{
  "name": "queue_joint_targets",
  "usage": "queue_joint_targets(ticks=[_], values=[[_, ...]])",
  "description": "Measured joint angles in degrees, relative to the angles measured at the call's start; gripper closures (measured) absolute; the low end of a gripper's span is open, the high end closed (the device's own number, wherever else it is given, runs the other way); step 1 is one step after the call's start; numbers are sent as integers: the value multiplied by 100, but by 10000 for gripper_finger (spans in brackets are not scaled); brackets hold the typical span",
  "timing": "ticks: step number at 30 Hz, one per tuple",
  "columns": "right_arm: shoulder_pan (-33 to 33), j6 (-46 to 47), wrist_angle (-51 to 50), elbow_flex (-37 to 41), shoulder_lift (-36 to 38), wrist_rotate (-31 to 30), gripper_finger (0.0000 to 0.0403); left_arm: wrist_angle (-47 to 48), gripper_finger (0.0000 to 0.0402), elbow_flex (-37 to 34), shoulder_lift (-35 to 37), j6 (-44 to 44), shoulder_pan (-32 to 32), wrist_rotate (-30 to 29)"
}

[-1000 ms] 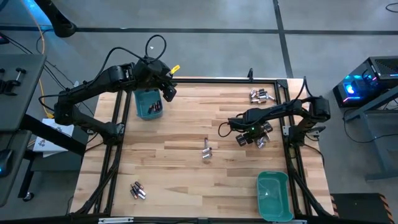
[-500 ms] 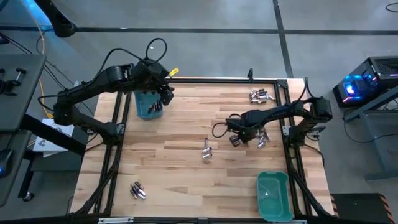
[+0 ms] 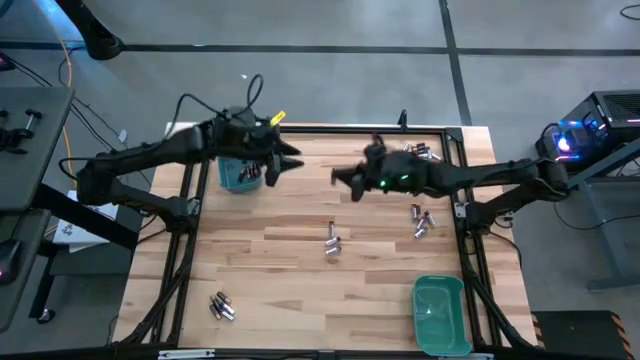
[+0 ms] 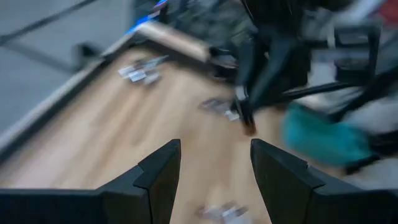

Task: Sort batteries
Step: Put the black battery into the blue bin

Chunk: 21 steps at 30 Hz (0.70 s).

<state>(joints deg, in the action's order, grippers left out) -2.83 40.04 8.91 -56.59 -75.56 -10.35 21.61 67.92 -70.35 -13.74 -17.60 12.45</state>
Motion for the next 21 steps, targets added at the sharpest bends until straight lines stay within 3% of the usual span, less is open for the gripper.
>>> queue_joint_targets(ticks=[3, 7, 15, 21], values=[[0, -642, 680, -266, 148, -51, 384, -1211, 213, -456, -57, -448, 116, 377], [0, -1218, 607, -817, 48, -61, 384, -2450, 209, -741, -204, -922, 215, 600], [-3, -1612, 245, -1618, -552, 114, 384, -3254, 184, -746, -439, -1319, 320, 607], [-4, -1595, 194, -1771, -810, 324, 384, -3257, 209, -746, -378, -1414, 338, 658]])
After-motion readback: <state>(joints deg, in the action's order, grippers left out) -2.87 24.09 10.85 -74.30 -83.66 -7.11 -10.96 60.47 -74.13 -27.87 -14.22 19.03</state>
